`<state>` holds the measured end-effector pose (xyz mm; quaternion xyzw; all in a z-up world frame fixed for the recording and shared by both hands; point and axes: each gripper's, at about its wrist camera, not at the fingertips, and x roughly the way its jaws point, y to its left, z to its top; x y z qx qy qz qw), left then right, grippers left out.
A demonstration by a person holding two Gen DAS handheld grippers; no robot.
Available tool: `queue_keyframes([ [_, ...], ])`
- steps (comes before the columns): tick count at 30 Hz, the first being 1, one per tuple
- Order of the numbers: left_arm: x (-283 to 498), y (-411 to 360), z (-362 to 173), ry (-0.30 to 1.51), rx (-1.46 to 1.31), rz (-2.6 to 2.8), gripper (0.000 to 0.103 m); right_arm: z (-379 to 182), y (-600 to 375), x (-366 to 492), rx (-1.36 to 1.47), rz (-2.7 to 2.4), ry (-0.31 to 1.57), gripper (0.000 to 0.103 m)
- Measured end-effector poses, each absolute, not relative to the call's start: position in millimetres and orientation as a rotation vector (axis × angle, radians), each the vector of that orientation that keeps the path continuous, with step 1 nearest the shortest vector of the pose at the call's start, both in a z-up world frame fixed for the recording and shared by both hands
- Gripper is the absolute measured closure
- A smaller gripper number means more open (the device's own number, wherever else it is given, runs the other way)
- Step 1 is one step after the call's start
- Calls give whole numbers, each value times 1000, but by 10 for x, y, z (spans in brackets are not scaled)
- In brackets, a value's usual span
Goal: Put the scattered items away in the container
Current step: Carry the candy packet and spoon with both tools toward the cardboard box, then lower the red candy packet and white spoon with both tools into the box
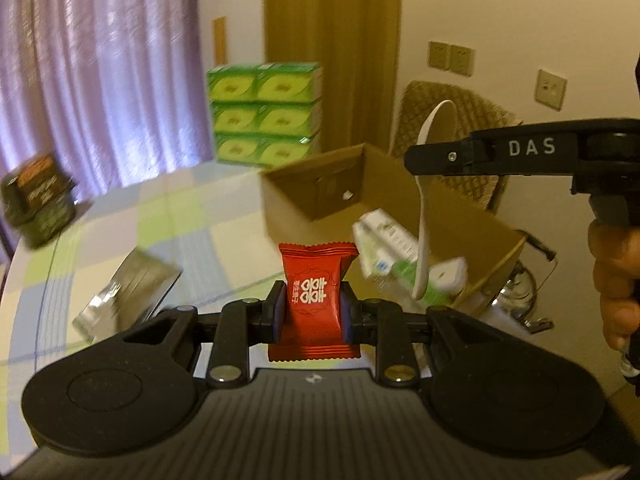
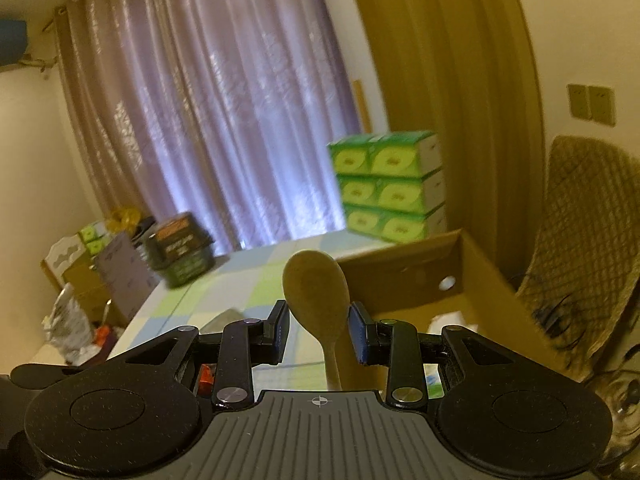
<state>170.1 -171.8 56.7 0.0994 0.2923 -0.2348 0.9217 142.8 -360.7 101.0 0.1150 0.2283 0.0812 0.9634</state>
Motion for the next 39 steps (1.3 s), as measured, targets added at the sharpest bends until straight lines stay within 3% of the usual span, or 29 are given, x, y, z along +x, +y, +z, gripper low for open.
queue_keyframes([
  [14,2058,-2556,616,582,229,-606,81,892,-4296,1662,209,71,497,68],
  [39,2398,-2915,246,654,205,-634,81,539,-4638,1872,222,46,562,68],
])
